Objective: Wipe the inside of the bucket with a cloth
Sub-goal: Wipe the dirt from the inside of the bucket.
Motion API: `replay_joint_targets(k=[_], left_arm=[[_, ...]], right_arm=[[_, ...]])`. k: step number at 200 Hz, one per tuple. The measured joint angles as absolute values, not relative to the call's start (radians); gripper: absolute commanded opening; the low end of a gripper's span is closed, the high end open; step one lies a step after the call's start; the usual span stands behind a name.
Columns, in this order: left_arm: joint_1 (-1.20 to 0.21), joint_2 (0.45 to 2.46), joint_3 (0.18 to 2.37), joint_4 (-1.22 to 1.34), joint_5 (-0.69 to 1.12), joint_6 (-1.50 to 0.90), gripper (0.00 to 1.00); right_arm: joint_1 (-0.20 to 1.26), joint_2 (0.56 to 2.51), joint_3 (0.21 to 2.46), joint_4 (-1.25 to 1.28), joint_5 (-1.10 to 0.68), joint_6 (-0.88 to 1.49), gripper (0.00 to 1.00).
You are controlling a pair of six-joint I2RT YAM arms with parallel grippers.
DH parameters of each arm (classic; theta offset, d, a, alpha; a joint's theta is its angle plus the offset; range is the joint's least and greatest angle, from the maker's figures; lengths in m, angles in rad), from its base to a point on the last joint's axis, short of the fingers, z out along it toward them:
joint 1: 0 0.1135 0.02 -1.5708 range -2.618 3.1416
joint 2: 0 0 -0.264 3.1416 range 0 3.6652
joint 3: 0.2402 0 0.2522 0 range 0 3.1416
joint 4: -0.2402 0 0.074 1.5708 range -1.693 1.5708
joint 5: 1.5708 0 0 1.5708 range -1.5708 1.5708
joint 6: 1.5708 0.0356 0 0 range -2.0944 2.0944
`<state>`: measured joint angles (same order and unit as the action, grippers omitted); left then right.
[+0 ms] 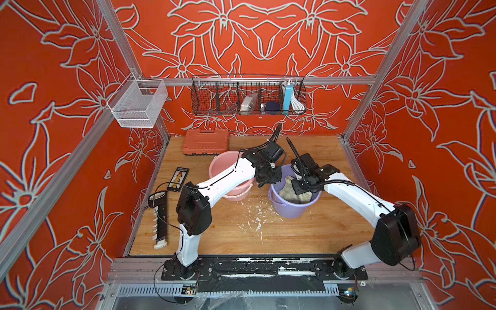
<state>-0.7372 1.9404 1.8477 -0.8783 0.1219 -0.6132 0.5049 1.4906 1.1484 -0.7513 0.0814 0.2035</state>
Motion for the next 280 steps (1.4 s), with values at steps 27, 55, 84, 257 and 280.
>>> replay_joint_targets(k=[27,55,84,257,280], left_arm=[[-0.728,1.940,1.821,-0.878,0.131,-0.630,0.00],[-0.715,1.937,1.806,-0.862,0.146,-0.664,0.00],[-0.707,1.928,1.787,-0.853,0.144,-0.680,0.00],[-0.735,1.870,1.717,-0.737,0.015,-0.608,0.00],[-0.736,1.824,1.655,-0.669,-0.004,-0.606,0.00]], right_arm=[[0.510,1.536,1.148,-0.722,0.102,0.204,0.00],[0.517,1.574,1.156,-0.669,0.117,0.210,0.00],[0.520,1.586,1.151,-0.617,0.112,0.221,0.00],[0.517,1.572,1.053,-0.603,0.024,0.203,0.00],[0.526,1.608,1.097,-0.605,0.083,0.205,0.00]])
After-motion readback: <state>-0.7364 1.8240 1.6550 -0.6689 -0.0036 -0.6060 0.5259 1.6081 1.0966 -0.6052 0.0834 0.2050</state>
